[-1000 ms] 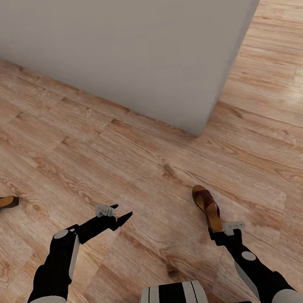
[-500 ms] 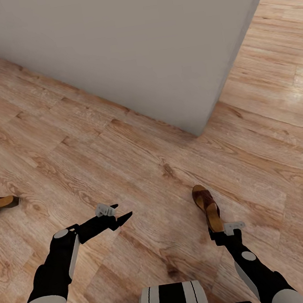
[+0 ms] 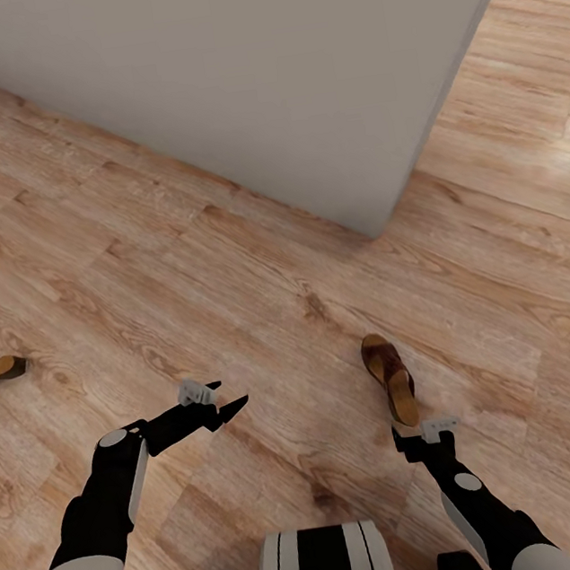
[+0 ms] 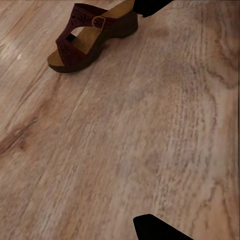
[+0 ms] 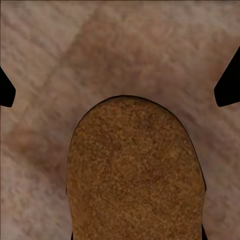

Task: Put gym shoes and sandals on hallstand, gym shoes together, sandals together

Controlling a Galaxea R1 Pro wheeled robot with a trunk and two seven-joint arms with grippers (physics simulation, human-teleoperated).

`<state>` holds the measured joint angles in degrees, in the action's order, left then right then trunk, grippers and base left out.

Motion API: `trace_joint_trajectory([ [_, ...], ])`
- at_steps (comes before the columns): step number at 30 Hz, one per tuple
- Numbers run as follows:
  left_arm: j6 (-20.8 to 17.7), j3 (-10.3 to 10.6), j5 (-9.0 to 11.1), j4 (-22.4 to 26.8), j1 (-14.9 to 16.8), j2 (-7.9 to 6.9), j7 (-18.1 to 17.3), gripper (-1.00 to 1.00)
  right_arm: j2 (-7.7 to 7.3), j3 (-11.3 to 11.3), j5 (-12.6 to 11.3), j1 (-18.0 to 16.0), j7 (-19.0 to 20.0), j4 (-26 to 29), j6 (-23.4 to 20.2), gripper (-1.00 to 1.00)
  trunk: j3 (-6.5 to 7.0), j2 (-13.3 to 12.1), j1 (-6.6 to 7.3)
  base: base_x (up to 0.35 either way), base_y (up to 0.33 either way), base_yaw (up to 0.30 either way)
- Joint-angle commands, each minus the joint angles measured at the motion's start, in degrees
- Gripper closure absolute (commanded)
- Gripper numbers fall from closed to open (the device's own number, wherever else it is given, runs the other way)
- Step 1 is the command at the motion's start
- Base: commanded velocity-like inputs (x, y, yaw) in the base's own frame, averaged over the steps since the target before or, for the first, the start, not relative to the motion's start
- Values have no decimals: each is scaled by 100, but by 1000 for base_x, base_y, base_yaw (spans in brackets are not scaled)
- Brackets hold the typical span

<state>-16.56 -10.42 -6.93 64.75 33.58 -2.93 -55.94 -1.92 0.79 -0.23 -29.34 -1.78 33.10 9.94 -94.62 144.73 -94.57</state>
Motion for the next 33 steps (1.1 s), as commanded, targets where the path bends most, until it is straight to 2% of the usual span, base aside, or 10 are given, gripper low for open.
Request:
trace_joint_trajectory([
  [1, -58, -13, -23, 9, 2, 3, -33, -100, -1, 9, -3, -2, -18, -4, 16, -100, -11, 1, 1, 0, 0, 0],
  [9, -46, -6, -28, 11, -5, 4, -20, -100, -1, 9, -2, -2, -23, -5, 23, -100, -56, 1, 1, 0, 0, 0],
  [33, -65, -5, -21, 11, -9, 3, -24, -100, -1, 9, 4, 0, -24, -5, 17, -100, -61, 1, 1, 23, 0, 0],
])
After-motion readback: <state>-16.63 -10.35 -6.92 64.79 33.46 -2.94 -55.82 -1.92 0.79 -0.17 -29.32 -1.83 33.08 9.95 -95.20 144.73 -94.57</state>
